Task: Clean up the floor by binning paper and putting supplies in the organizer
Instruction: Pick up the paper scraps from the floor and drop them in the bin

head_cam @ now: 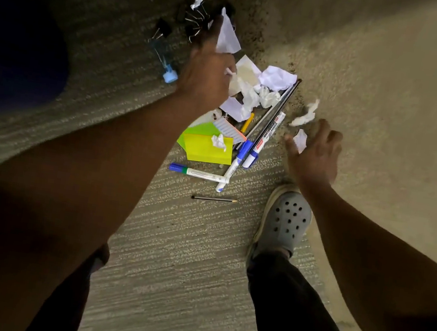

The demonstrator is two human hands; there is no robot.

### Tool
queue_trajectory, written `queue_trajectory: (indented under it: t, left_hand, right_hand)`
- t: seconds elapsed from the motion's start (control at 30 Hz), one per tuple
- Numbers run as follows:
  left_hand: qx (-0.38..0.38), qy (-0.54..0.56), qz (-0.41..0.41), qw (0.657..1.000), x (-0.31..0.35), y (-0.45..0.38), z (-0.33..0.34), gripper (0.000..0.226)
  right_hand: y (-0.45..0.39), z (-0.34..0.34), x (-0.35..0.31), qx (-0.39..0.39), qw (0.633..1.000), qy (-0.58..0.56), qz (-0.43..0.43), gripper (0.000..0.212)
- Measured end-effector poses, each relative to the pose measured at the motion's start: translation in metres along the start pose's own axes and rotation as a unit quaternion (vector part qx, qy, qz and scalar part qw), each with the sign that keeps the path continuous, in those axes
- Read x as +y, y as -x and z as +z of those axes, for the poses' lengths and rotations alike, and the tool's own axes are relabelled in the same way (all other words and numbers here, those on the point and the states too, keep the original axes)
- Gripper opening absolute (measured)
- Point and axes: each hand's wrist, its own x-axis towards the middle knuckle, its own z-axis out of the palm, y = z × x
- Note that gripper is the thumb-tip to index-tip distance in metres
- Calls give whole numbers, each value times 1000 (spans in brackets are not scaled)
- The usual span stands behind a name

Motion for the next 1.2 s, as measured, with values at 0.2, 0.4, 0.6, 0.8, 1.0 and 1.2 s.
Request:
queue_trajectory:
  t: [0.2,0.4,0.6,0.8,1.0,1.2]
  left_hand:
    - [-67,-66,13,996,-3,-22,10,25]
    - [-2,-55,21,998,-18,-4,2,26]
    - [120,40,-81,989,-28,23,-24,21]
    - [140,87,-173,971,-39,43,-35,19]
    - [130,199,-208,949,-27,69,-52,21]
    - [206,258,-141,933,13,127,-135,18]
  right_hand:
    - [-4,5,5,0,996,-6,-91,61]
    - [-15,-6,0,-3,992,-2,-129,30]
    - [-26,-19,-13,15,994,-72,-76,40]
    - [-43,-19,-30,-51,990,48,-122,41]
    - [-35,-44,-67,2,1000,-19,-21,27]
    - [28,-114,-161,43,964,-262,12,12]
